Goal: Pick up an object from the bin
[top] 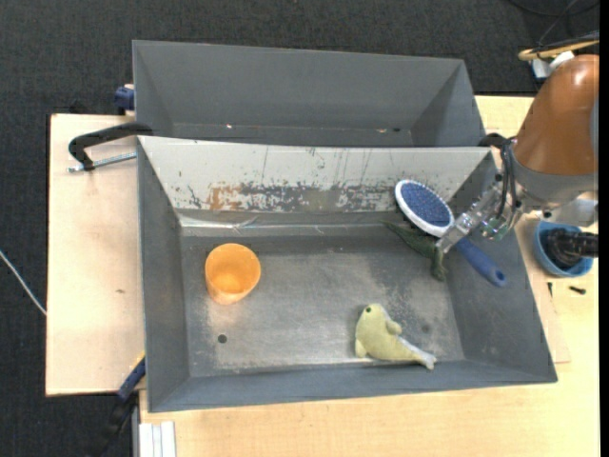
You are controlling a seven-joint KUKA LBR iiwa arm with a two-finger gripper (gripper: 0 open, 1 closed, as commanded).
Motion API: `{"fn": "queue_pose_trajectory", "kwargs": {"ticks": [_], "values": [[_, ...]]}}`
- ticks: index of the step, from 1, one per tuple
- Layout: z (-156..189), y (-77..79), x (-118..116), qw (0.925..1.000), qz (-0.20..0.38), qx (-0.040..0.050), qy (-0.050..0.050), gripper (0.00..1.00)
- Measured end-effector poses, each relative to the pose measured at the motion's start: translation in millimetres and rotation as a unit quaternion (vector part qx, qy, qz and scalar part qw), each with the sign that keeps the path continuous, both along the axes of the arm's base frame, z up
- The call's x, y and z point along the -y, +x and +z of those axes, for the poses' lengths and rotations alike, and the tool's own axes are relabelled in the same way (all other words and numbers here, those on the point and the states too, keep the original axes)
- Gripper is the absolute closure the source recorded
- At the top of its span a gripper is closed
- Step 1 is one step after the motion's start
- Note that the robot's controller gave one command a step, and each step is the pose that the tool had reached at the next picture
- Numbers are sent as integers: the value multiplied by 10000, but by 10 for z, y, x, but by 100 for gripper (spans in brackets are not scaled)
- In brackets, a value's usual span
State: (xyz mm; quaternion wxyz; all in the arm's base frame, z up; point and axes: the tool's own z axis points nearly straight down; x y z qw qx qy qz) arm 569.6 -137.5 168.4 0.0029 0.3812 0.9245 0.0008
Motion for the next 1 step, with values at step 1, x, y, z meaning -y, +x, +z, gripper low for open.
{"fn": "queue_pose_trajectory", "kwargs": {"ticks": [1], "values": [[235,13,-2,10000,10,0,0,100]]}}
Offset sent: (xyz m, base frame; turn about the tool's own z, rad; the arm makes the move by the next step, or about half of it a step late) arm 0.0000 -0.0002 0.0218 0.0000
